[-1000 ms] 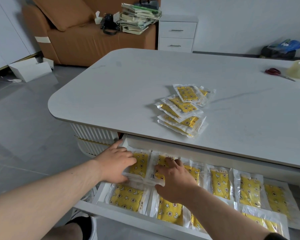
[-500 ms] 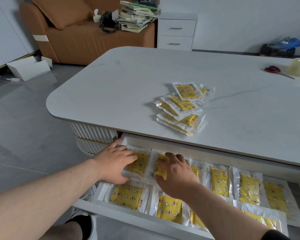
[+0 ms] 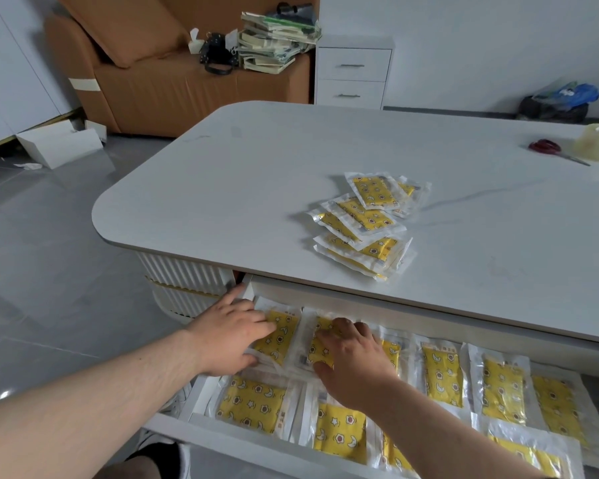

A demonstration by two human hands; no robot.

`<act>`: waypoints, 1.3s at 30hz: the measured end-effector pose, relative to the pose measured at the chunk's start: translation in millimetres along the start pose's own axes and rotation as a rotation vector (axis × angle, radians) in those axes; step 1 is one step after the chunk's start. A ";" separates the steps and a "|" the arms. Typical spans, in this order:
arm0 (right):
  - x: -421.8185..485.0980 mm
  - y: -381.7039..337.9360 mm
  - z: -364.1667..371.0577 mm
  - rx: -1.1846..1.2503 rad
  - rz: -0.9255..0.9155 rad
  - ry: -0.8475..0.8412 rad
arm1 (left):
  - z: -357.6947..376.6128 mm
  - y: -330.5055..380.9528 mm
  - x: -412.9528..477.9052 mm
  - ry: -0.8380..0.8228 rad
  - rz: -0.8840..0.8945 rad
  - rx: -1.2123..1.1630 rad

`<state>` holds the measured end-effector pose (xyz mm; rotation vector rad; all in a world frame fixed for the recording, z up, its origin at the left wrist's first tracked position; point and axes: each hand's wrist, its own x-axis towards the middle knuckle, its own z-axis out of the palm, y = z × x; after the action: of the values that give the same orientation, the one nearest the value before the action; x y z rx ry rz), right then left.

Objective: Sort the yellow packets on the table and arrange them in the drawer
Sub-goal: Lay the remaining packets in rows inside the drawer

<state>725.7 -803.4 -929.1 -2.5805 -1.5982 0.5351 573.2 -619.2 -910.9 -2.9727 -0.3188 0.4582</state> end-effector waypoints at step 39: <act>14.8 113.1 -196.1 0.594 0.181 0.428 | -190.7 33.8 88.9 0.462 -0.770 -0.735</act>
<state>891.6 -817.0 -774.9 -2.1921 -0.9042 0.3582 721.4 -647.8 -760.4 -3.0558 -1.7735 -0.5318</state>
